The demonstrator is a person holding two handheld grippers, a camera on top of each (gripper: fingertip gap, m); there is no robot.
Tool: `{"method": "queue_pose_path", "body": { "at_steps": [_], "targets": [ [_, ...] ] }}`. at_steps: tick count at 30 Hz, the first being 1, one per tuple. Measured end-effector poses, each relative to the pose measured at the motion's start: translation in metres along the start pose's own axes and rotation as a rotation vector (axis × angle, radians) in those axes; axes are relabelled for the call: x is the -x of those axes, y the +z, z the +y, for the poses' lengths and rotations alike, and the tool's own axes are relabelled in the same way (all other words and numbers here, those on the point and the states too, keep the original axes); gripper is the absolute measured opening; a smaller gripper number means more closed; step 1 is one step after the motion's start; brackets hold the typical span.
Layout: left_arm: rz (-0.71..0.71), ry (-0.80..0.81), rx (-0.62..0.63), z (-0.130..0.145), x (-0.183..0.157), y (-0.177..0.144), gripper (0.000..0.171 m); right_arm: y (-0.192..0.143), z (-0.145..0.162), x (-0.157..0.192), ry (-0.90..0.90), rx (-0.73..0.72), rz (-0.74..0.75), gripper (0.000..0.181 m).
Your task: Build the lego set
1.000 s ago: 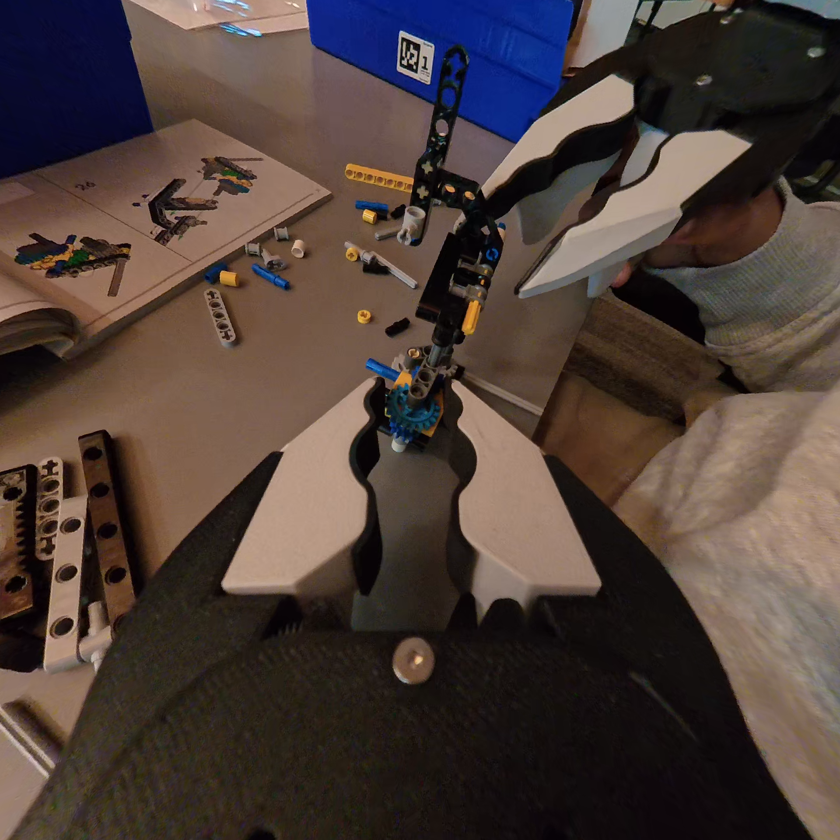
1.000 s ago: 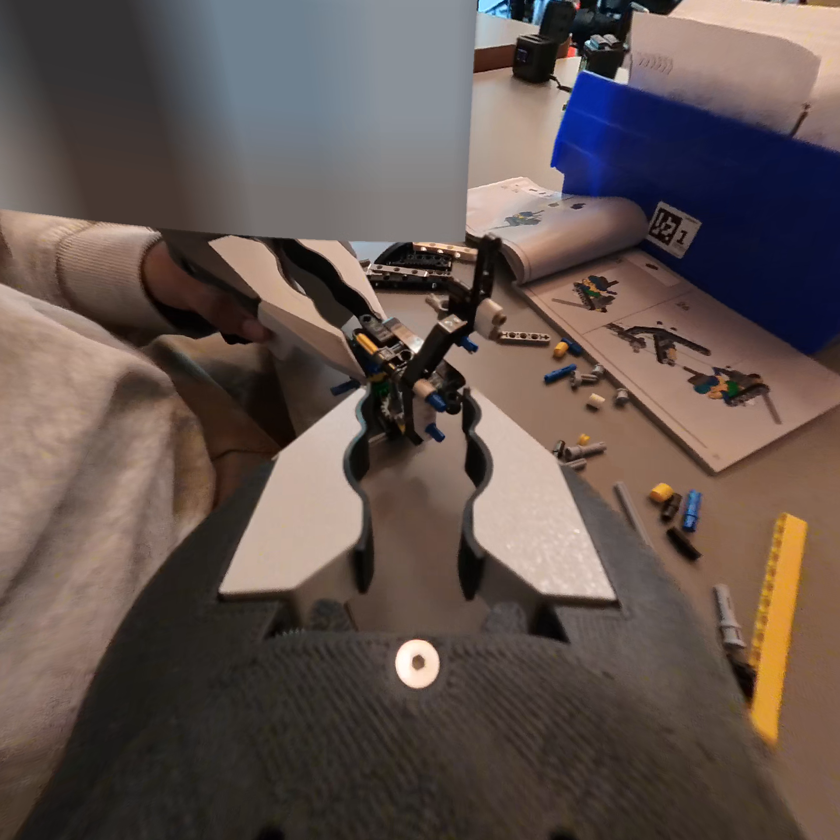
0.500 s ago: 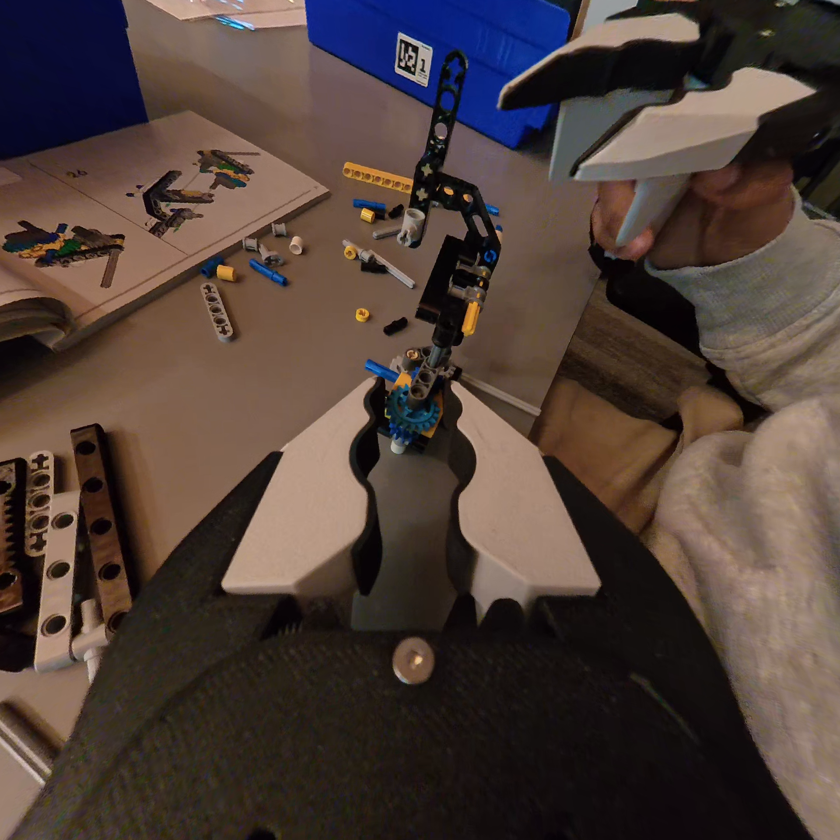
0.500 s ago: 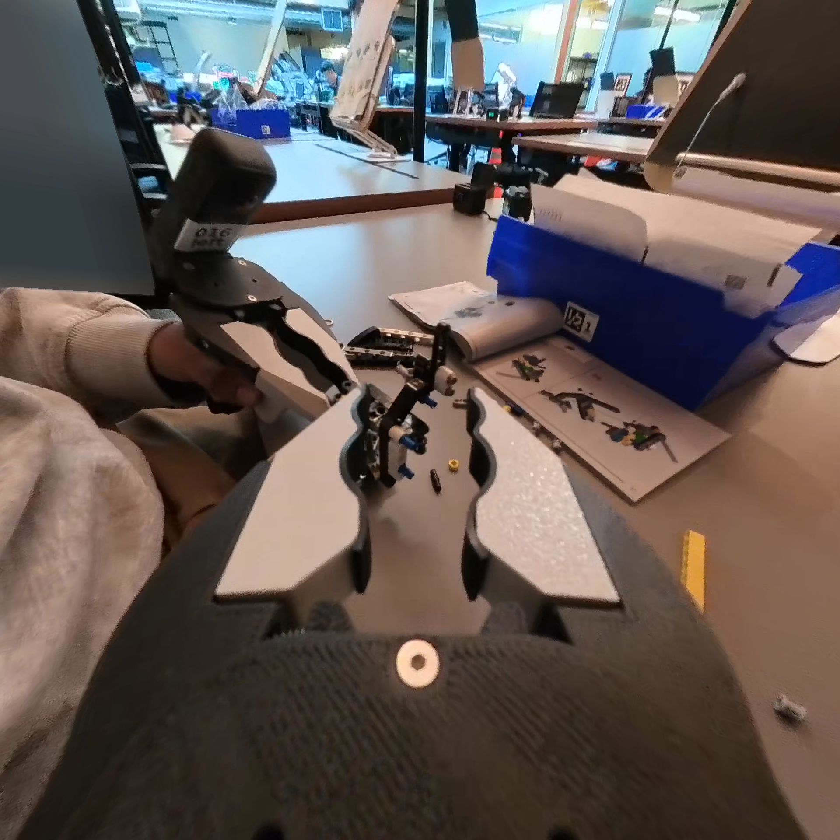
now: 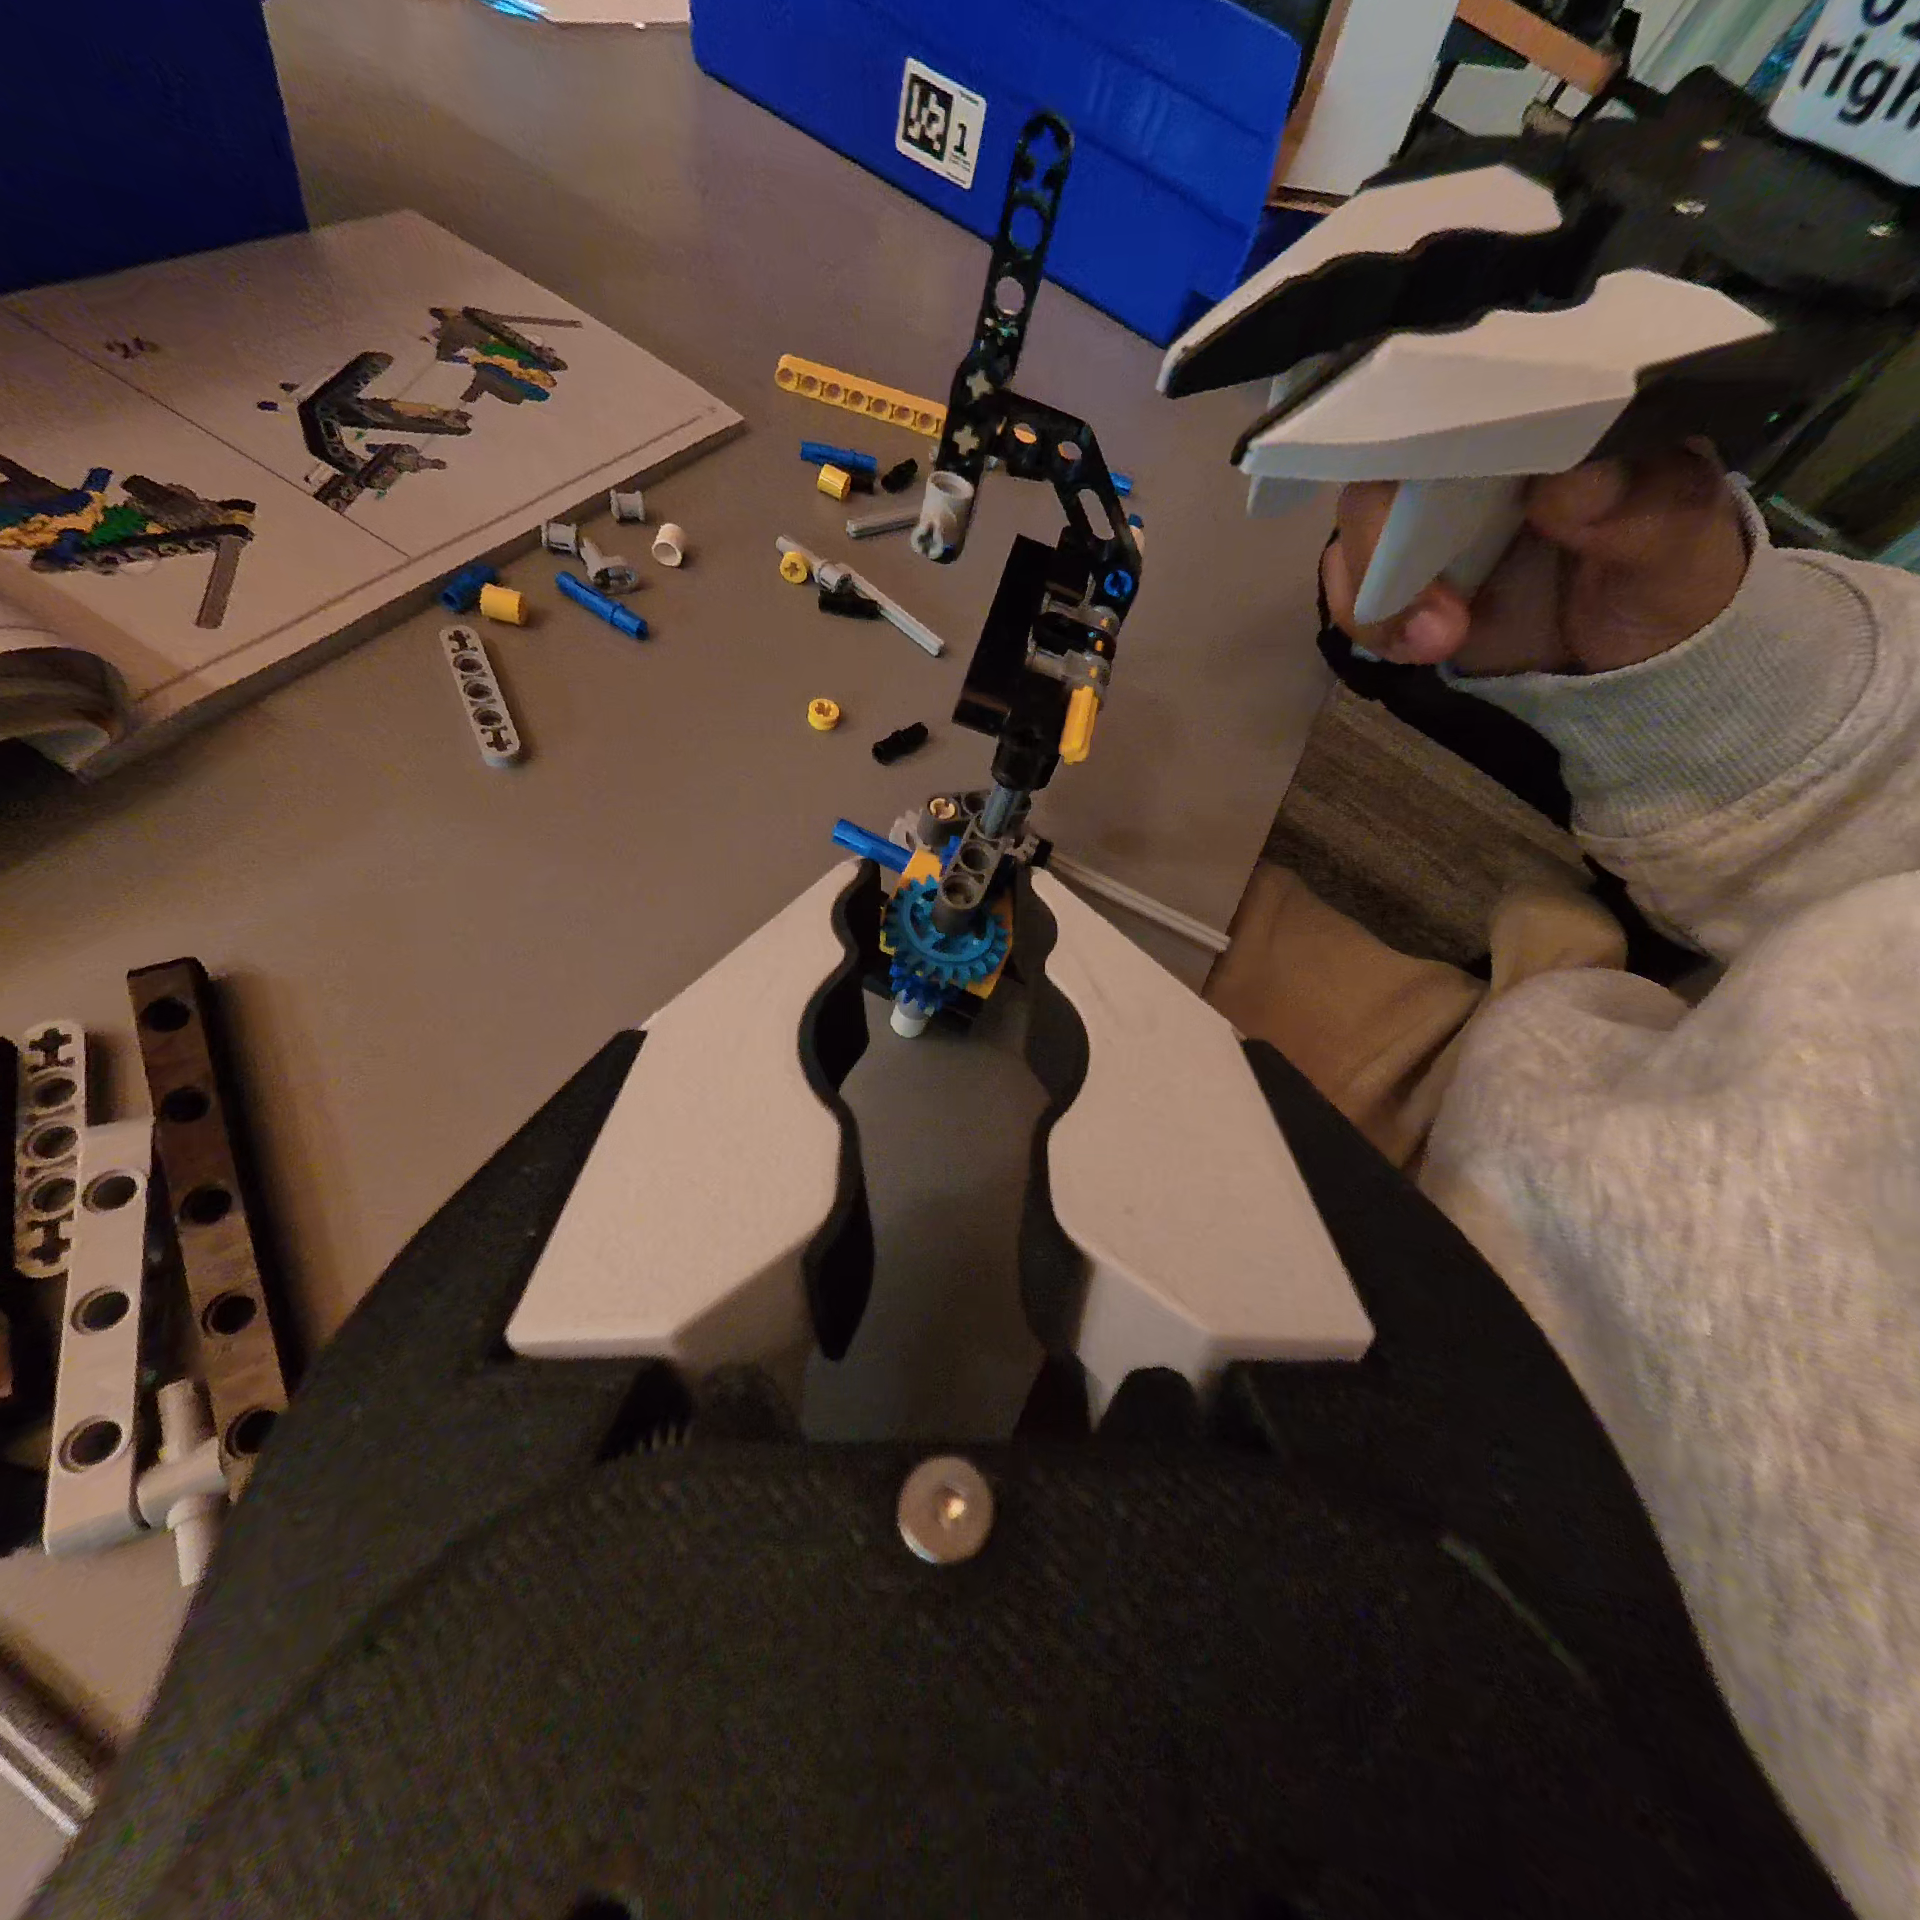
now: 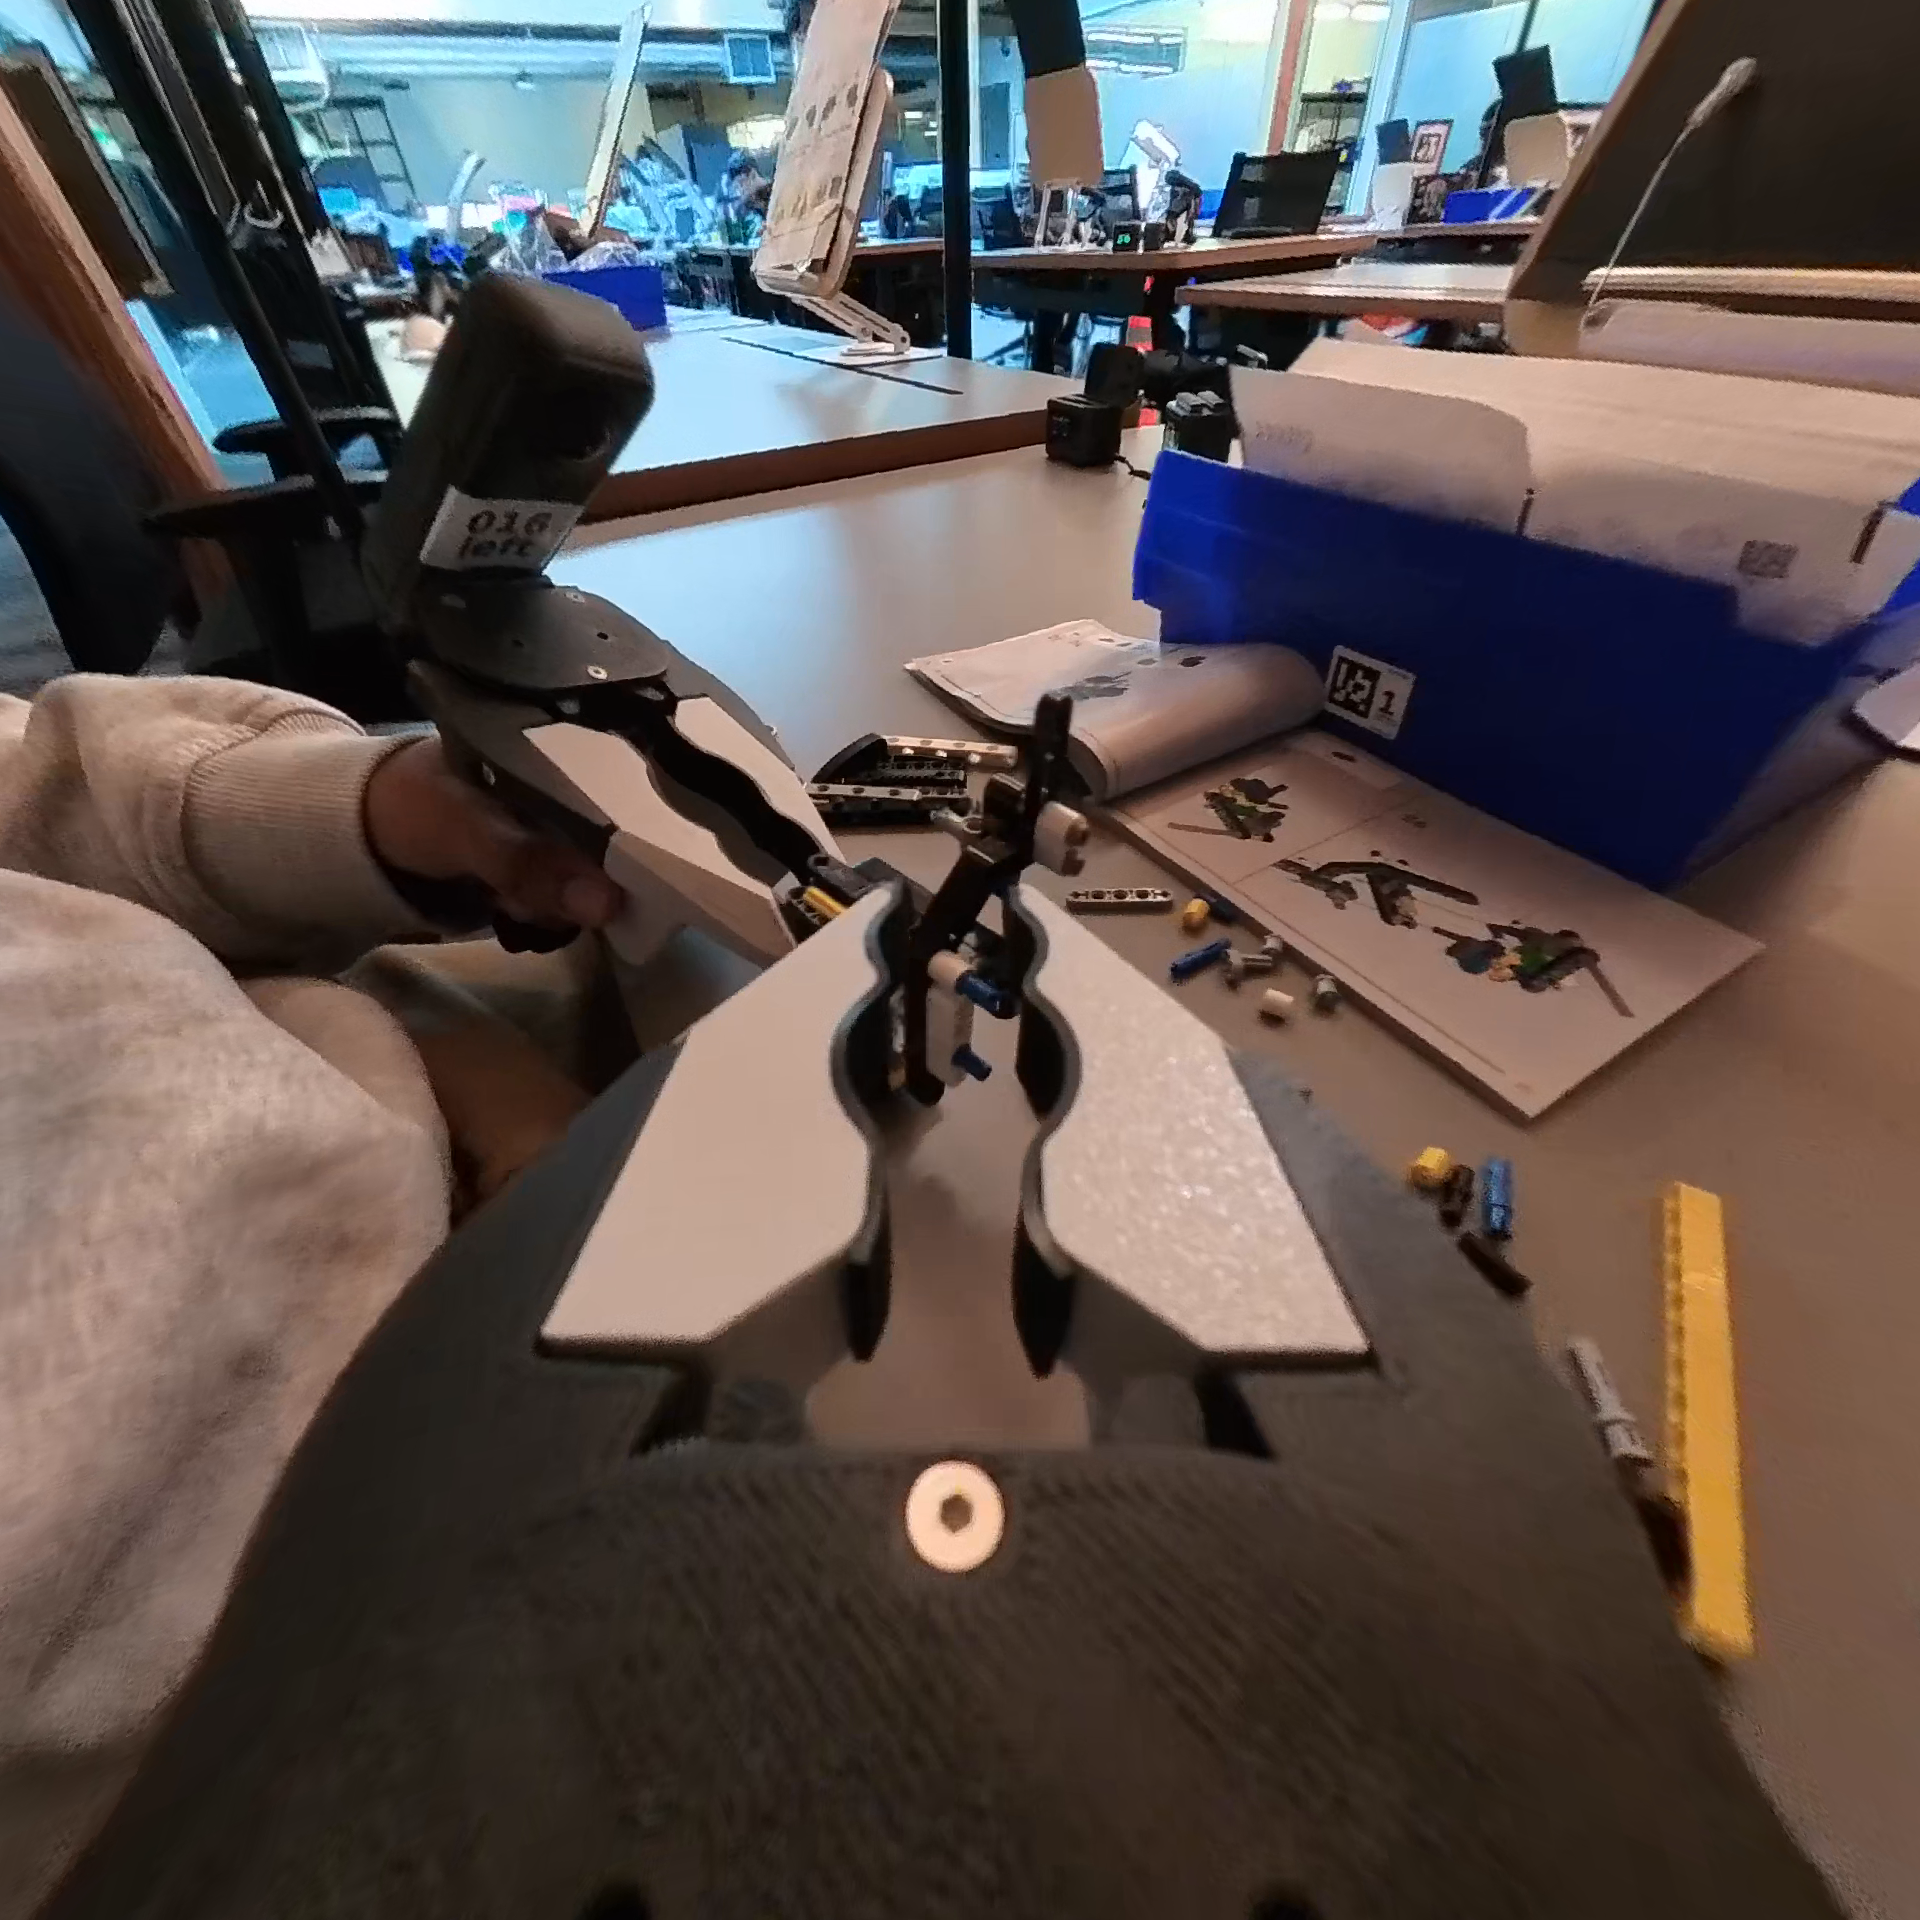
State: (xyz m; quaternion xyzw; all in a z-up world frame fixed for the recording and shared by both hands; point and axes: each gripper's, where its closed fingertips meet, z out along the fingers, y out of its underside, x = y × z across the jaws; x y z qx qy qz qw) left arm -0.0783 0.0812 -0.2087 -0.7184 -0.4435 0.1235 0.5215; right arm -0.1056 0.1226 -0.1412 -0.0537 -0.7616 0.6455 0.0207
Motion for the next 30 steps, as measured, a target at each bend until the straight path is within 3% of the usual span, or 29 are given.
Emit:
{"method": "queue_pose_path", "body": {
  "at_steps": [8, 30],
  "targets": [
    [0.0, -0.001, -0.003, 0.0, 0.0, 0.0, 0.025, 0.005, -0.001, -0.001, 0.089, -0.037, -0.025, 0.012],
    [-0.036, 0.032, -0.014, 0.0, 0.001, -0.001, 0.024, 0.017, 0.01, 0.004, 0.094, 0.036, -0.084, 0.01]
  ]
}}
